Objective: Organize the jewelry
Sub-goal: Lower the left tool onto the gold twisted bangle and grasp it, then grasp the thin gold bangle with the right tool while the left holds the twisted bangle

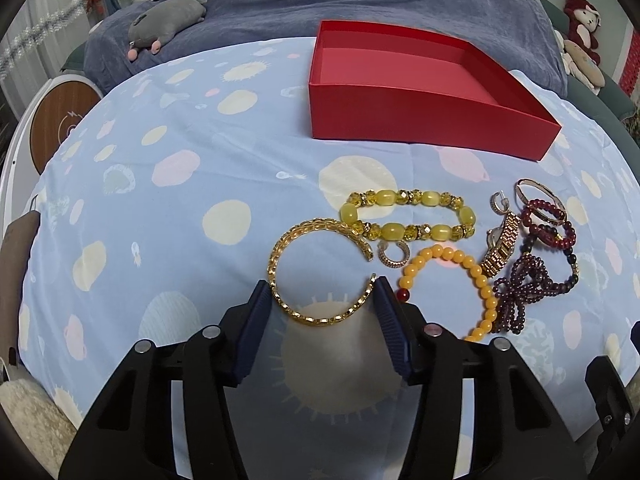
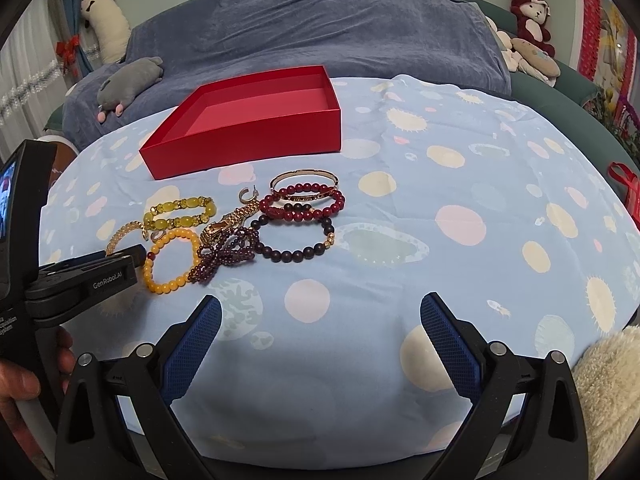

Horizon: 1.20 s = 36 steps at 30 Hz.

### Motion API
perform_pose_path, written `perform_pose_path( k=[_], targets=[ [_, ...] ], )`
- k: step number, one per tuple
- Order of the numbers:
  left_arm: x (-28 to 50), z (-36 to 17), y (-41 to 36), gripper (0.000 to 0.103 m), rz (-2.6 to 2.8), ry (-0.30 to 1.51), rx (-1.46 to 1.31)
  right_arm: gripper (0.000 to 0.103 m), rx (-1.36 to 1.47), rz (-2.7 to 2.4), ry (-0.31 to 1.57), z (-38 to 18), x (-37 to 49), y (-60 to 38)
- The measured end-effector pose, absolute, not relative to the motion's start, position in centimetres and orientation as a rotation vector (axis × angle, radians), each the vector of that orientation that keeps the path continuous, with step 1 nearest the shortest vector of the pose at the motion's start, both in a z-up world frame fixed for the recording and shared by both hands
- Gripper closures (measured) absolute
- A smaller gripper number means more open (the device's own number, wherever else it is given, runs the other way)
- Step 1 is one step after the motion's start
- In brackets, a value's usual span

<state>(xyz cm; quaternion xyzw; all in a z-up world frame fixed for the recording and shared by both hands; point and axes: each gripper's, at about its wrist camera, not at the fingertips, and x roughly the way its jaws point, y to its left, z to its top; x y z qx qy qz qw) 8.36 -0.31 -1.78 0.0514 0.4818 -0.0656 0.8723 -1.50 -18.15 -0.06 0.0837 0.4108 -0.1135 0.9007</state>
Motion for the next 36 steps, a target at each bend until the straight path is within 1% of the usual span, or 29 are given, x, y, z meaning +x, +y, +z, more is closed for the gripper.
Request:
perform_pose_path(
  k=[14,22,27,29,31,33,36],
  targets=[
    [7.9,-0.7,1.6,0.054,-0.149,0.998,0.018,0.007,0.204,-0.222,0.841,0.7,-0.9,-19.1],
    [7.8,-1.0,1.8,0.054,-0.135,1.003,0.013,0.008,0.217,-0.175,0.866,1.2,4.4,-21.2],
    [8.2,-1.0,1.7,0.054,-0.138,1.01,-0.002,0.019,0.187,-0.132,0.899,0.8,8.0,-21.1],
    [8.4,-1.0,1.6,0.054,-0.138,1.014,-0.009,0.022,0.173,-0.116,0.915,0.4,9.3,-20.9],
    [8.6,-1.0,1.4,0.054,-0.142,1.018,-0.011,0.027,0.164,-0.099,0.936,-0.3,10.1,-20.7],
    [8.7,-1.1,1.3,0.054,-0.143,1.02,-0.01,0.034,0.164,-0.088,0.964,-1.0,10.9,-20.6],
    [8.9,-1.1,1.3,0.054,-0.143,1.021,-0.011,0.04,0.171,-0.085,0.985,-1.6,11.3,-20.7]
  ],
)
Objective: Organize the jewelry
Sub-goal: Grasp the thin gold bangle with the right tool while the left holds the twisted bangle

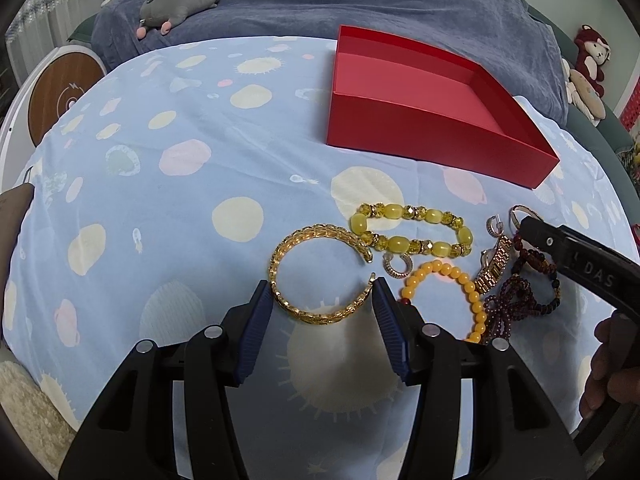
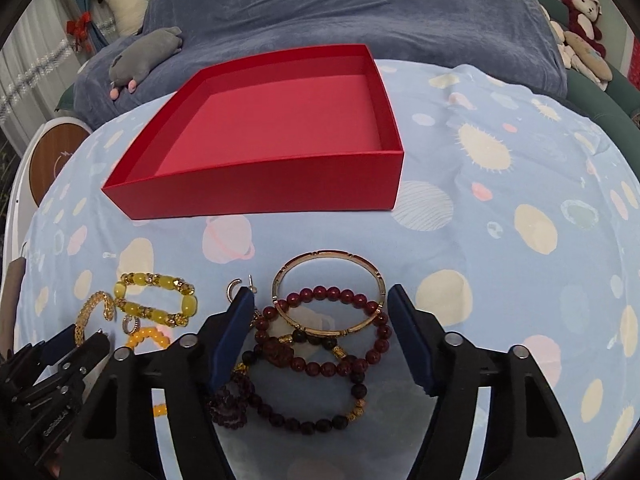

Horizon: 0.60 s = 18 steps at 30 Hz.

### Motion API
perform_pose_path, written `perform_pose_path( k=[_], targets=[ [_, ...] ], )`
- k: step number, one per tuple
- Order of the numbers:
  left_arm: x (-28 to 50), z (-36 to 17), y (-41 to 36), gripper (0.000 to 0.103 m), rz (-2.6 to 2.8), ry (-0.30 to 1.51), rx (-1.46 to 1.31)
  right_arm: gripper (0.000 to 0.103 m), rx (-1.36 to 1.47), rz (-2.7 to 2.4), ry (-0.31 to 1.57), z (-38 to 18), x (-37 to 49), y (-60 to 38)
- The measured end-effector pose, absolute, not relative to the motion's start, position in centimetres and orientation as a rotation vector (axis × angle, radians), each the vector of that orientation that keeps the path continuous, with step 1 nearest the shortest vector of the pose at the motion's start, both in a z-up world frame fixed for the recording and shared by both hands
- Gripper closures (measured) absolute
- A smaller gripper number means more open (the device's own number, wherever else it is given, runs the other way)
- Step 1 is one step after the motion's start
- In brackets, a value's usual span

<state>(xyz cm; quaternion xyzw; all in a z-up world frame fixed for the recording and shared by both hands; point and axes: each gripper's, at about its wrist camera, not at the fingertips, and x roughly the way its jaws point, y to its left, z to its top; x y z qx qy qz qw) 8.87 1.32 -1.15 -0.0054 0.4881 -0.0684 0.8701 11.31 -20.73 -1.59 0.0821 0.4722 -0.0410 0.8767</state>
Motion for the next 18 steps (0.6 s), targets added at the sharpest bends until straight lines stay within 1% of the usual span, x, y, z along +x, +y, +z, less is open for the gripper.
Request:
perform_pose_path(
  k=[2,6,7,8,9,12,13,14,15,17,18],
  targets=[
    [9.0,-1.2,1.3,0.054,-0.143,1.024,-0.012,0.045,0.17,-0.093,0.996,-1.9,11.5,-20.8],
    [9.1,-1.3,1.3,0.054,-0.142,1.028,-0.013,0.047,0.182,-0.086,0.982,-1.8,11.3,-20.9],
    [9.1,-1.3,1.3,0.054,-0.142,1.028,-0.014,0.051,0.183,-0.087,0.975,-1.7,11.2,-20.9],
    [9.1,-1.3,1.3,0.054,-0.142,1.027,-0.016,0.074,0.184,-0.088,0.975,-1.6,11.1,-21.1],
    [9.1,-1.3,1.3,0.054,-0.142,1.027,-0.016,0.086,0.196,-0.083,0.984,-1.5,11.1,-21.2],
    [8.9,-1.1,1.3,0.054,-0.142,1.025,-0.019,0.086,0.222,-0.089,0.983,-1.2,10.9,-21.8],
    [8.8,-1.1,1.2,0.054,-0.143,1.025,-0.019,0.085,0.218,-0.089,0.984,-1.3,10.8,-21.8],
    [8.8,-1.1,1.2,0.054,-0.143,1.023,-0.019,0.075,0.21,-0.096,0.983,-1.3,10.7,-21.8],
    [8.7,-1.0,1.2,0.054,-0.143,1.021,-0.02,0.058,0.206,-0.099,0.985,-1.2,10.7,-21.7],
    [8.5,-1.0,1.3,0.054,-0.142,1.016,-0.019,0.041,0.204,-0.095,0.956,-0.7,10.4,-21.3],
    [8.3,-0.9,1.3,0.054,-0.143,1.016,-0.02,0.039,0.19,-0.093,0.939,-0.4,10.4,-21.0]
  ],
)
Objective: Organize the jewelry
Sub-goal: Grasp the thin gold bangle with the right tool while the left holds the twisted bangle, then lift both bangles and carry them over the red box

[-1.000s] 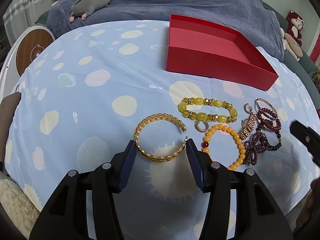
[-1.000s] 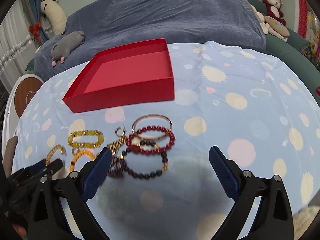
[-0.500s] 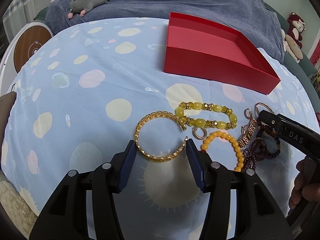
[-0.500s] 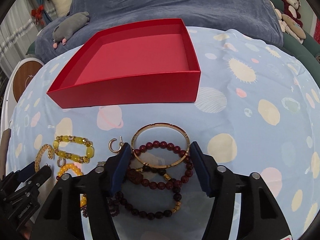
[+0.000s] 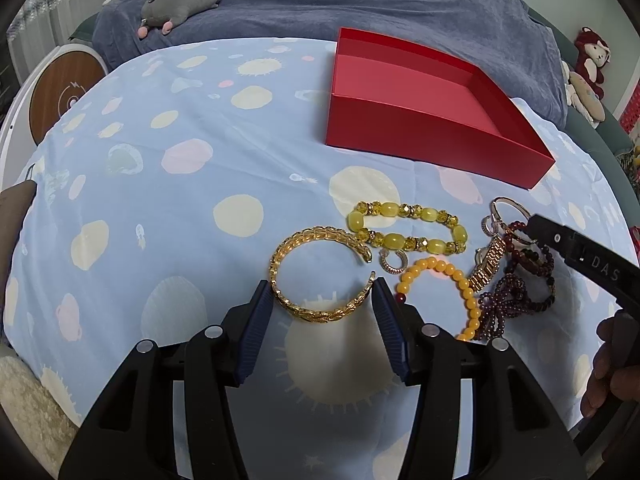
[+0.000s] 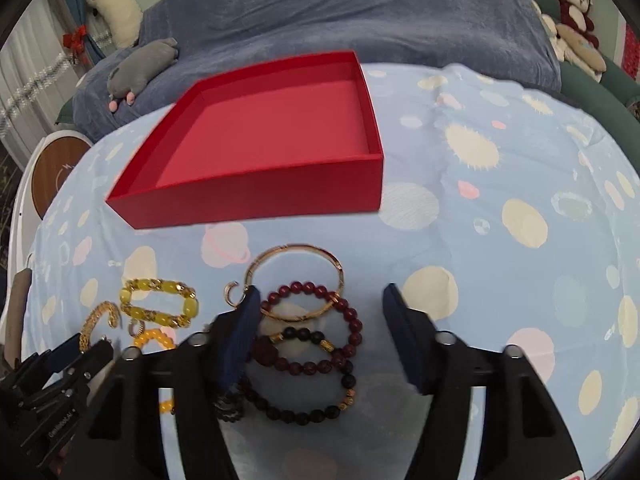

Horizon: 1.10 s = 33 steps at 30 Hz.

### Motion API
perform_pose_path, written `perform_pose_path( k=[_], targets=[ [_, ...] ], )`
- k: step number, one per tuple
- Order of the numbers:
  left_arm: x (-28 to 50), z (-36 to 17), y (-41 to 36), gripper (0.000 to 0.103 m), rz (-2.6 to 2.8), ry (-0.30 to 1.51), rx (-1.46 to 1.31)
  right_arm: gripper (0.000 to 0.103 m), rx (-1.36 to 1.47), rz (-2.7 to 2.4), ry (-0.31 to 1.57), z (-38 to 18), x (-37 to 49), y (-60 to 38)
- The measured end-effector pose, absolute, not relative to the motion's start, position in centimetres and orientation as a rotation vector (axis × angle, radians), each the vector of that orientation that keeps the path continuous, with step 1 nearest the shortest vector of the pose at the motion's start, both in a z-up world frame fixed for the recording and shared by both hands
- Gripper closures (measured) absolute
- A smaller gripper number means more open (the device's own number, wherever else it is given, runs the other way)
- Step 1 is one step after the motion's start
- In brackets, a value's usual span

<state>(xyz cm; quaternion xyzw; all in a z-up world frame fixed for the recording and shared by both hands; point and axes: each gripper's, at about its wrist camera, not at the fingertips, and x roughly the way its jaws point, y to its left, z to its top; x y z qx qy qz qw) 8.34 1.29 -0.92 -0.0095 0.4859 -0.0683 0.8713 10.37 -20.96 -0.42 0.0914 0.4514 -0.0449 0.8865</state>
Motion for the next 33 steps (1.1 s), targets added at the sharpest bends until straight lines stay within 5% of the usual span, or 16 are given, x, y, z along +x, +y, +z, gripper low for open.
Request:
perform_pose_path(
  k=[15,33],
  targets=[
    [8.2,-0.9,2.0,0.054,-0.137,1.024,-0.035,0.043,0.13,-0.079,0.991,-2.3,12.7,-19.6],
    [7.9,1.6,1.3,0.055,-0.169,0.969,-0.034,0.043,0.199,-0.058,0.867,2.9,8.4,-21.4]
  ],
)
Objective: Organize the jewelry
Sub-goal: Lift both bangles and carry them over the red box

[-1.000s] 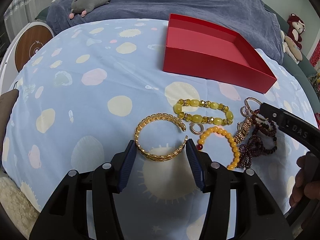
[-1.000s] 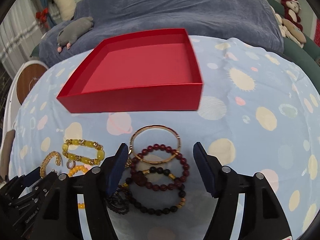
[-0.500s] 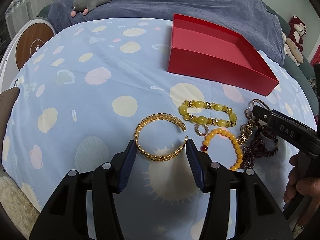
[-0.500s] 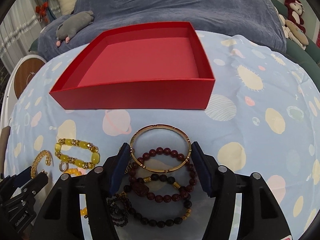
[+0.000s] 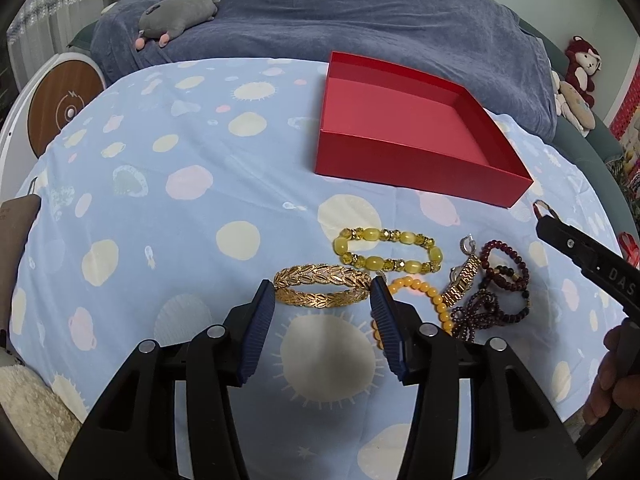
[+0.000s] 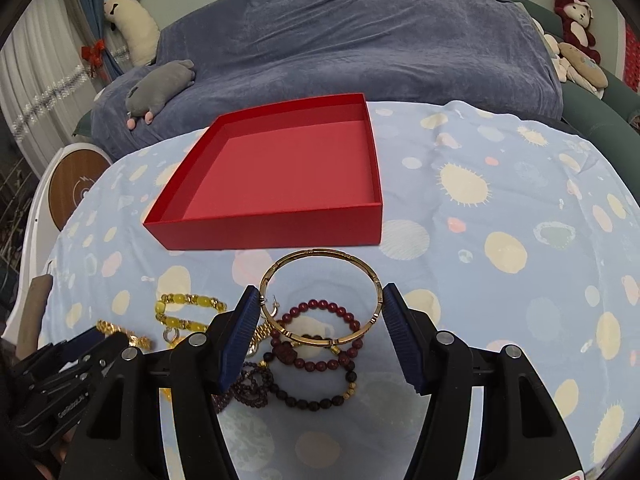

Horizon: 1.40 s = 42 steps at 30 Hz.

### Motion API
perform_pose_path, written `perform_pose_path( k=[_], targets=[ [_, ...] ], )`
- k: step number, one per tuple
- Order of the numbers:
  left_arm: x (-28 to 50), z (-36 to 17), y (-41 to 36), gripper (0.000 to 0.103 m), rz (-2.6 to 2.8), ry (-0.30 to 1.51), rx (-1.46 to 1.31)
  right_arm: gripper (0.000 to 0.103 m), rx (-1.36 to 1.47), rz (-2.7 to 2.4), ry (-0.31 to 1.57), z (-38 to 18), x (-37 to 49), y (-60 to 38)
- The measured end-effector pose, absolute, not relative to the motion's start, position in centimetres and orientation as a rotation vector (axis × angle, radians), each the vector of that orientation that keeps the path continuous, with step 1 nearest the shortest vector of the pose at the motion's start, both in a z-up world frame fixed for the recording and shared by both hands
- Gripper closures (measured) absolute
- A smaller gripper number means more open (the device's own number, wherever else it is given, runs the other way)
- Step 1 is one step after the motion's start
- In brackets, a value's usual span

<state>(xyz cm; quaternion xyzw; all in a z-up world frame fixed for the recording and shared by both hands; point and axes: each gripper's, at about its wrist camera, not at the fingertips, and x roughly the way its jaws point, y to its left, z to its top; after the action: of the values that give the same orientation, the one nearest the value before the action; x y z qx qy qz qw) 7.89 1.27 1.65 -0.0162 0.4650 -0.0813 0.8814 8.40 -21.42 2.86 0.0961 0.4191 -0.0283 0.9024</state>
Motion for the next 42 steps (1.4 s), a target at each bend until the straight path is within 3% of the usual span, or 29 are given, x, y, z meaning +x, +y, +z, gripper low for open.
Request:
perform_pose_path(
  k=[6,11,14,18,38,40,42],
  targets=[
    [8.0,-0.1,1.4,0.046,-0.151,1.025,-0.036,0.043,0.213,-0.05,0.887,1.9,7.3,-21.3],
    [8.2,-1.5,1.7,0.046,-0.122,1.037,-0.034,0.043,0.216,-0.041,0.894,1.5,7.2,-21.0],
    [8.4,-1.5,1.6,0.03,-0.109,1.006,-0.022,0.043,0.219,-0.038,0.895,1.5,7.3,-21.0],
    [9.4,-1.6,1.5,0.023,-0.105,0.992,-0.028,0.043,0.228,-0.034,0.896,1.5,7.6,-20.9],
    [14.3,-1.9,-0.4,0.02,-0.127,1.011,-0.091,0.043,0.257,-0.02,0.905,1.2,9.4,-20.9],
    [14.2,-1.9,-0.7,0.025,-0.117,1.005,-0.052,0.043,0.256,-0.02,0.905,1.2,9.5,-20.9],
    [14.1,-1.8,-0.9,0.041,-0.122,0.995,-0.033,0.043,0.254,-0.019,0.905,1.3,9.5,-20.8]
  ],
)
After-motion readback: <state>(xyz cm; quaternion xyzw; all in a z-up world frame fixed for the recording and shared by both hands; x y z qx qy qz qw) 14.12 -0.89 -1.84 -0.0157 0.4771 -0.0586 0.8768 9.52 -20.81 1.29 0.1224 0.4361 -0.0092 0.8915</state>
